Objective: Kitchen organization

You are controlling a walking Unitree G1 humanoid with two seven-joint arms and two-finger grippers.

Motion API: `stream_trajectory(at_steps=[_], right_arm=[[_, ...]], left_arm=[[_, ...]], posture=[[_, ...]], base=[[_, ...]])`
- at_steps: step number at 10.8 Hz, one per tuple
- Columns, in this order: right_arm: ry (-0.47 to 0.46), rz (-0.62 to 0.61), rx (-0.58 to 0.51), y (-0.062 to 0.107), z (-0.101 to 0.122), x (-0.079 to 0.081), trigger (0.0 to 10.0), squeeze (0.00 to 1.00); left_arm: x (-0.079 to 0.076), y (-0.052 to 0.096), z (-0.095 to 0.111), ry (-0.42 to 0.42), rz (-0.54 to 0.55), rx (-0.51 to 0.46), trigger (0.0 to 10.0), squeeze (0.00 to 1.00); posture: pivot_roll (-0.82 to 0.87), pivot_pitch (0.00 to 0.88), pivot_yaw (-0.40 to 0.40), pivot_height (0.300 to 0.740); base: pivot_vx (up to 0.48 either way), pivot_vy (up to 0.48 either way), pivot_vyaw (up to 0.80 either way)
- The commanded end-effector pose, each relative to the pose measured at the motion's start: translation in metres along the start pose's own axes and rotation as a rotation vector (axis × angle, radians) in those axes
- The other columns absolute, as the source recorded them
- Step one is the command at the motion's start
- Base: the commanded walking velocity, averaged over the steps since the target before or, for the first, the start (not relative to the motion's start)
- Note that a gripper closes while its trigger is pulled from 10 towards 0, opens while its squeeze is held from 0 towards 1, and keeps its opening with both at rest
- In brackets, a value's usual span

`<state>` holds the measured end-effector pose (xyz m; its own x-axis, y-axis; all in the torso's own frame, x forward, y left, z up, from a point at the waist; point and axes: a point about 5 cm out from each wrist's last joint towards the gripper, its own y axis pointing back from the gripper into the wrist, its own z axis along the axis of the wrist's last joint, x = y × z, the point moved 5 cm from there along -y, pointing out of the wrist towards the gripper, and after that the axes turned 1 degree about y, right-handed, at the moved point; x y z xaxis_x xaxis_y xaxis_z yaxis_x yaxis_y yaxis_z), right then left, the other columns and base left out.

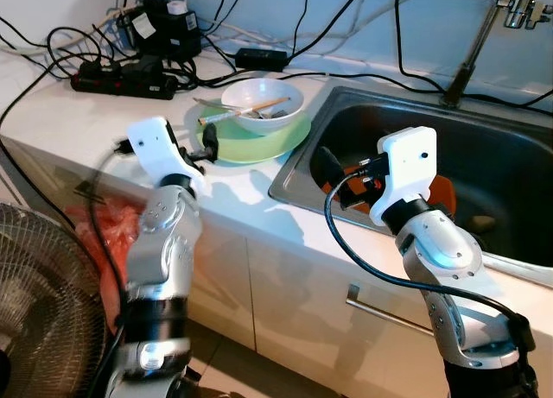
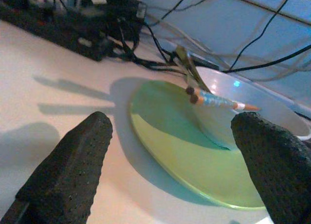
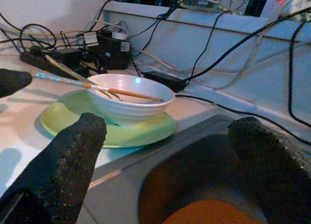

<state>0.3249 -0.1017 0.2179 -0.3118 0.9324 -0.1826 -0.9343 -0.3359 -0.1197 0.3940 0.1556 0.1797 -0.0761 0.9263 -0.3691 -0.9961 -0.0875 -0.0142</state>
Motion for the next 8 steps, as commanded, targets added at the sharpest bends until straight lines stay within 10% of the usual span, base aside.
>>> stream_trajectory(at_steps=[1,8], right_arm=[[-0.001,-0.009,0.0,0.003,0.002,-0.005,10.0,0.0],[0.028,0.059,0.072,0.026,-0.001,-0.003,10.0,0.0]], left_arm=[[-0.003,-0.005,0.001,0.038,-0.004,-0.003,10.0,0.0],[-0.013,-0.036,-0.001,0.286,-0.068,-0.014,10.0,0.0]], posture=[[-0.1,0.0,0.007,0.74],[-0.21,0.0,0.005,0.74]], base=[[0.0,0.0,0.0],[0.0,0.0,0.0]])
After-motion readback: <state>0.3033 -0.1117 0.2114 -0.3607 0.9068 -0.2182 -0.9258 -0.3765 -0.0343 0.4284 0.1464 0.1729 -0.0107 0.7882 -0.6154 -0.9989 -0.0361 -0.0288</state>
